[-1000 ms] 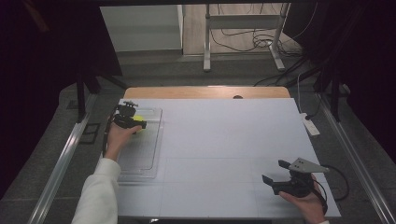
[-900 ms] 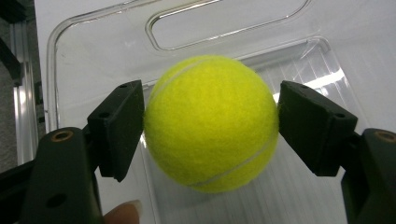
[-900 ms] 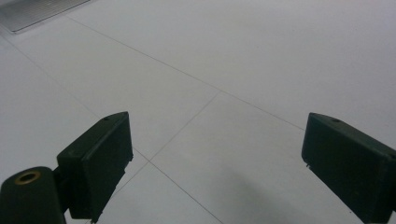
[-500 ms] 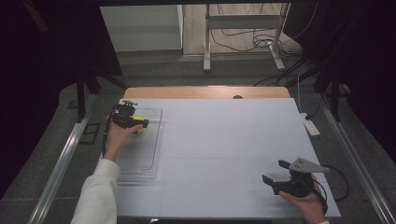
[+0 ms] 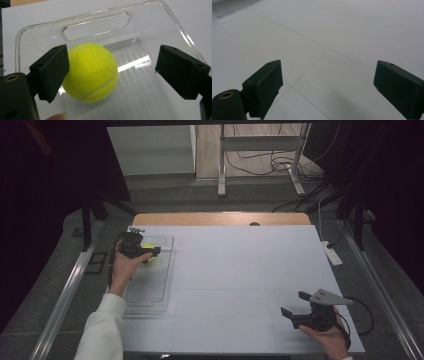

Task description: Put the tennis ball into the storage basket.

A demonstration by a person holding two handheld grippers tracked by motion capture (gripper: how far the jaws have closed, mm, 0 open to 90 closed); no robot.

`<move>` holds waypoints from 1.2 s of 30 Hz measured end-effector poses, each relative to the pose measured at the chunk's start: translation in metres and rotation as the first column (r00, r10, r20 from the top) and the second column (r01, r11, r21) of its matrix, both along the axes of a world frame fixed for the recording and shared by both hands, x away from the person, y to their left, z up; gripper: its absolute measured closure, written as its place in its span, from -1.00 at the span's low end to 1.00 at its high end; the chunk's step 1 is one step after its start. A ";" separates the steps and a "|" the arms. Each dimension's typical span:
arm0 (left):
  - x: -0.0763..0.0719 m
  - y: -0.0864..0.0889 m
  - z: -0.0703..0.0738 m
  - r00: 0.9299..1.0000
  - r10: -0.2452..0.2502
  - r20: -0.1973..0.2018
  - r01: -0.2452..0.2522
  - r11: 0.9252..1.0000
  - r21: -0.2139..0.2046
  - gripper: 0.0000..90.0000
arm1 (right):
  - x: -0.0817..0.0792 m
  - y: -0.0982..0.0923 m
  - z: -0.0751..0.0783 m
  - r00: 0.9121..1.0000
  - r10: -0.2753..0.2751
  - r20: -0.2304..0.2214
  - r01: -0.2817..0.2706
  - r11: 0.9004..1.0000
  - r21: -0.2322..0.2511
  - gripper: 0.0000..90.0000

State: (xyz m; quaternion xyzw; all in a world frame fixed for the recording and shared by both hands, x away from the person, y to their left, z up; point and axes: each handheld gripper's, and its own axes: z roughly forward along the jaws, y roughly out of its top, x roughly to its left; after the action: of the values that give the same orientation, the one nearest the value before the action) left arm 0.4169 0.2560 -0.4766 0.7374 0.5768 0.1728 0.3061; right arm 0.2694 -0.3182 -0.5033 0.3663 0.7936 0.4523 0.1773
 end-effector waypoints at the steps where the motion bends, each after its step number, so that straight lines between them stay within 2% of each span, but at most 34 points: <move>1: -0.001 0.000 0.001 1.000 -0.005 0.006 0.005 1.000 -0.004 -0.72 | 0.000 0.000 0.000 1.000 0.001 0.001 -0.001 1.000 0.000 -0.81; 5: -0.009 0.000 0.005 0.999 -0.029 0.034 0.031 0.998 -0.048 -0.72 | 0.000 0.000 0.000 1.000 0.001 0.001 -0.001 1.000 0.000 -0.81; 8: -0.013 -0.002 0.008 0.998 -0.048 0.045 0.050 0.998 -0.044 -0.71 | 0.000 0.000 0.000 1.000 0.001 0.000 -0.001 1.000 -0.001 -0.81; 12: -0.022 -0.006 0.014 0.994 -0.085 0.072 0.090 0.994 -0.069 -0.70 | 0.000 0.000 0.000 1.000 0.001 0.001 -0.001 1.000 -0.001 -0.81; 15: -0.028 -0.011 0.017 0.989 -0.130 0.070 0.135 0.988 -0.068 -0.70 | -0.001 0.000 0.001 1.000 0.001 0.003 -0.001 1.000 -0.002 -0.81; 18: -0.038 -0.014 0.020 0.983 -0.162 0.090 0.169 0.984 -0.065 -0.70 | -0.001 0.001 0.001 1.000 0.001 0.004 -0.001 1.000 -0.003 -0.81; 21: -0.043 -0.015 0.022 0.980 -0.171 0.102 0.179 0.981 -0.073 -0.69 | -0.001 0.001 0.001 1.000 0.001 0.004 -0.001 1.000 -0.004 -0.81; 25: -0.053 -0.018 0.025 0.973 -0.192 0.130 0.206 0.973 -0.104 -0.69 | -0.001 0.001 0.001 1.000 0.001 0.002 -0.001 1.000 -0.008 -0.81; 36: -0.079 -0.030 0.023 0.953 -0.256 0.165 0.275 0.956 -0.105 -0.69 | -0.001 0.001 0.001 1.000 0.001 0.002 -0.001 1.000 -0.006 -0.81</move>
State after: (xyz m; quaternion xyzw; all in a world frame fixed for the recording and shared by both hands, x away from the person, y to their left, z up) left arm 0.3379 0.2261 -0.4534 0.7722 0.4576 0.1477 0.4152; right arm 0.2682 -0.3176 -0.5023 0.3650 0.7949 0.4503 0.1793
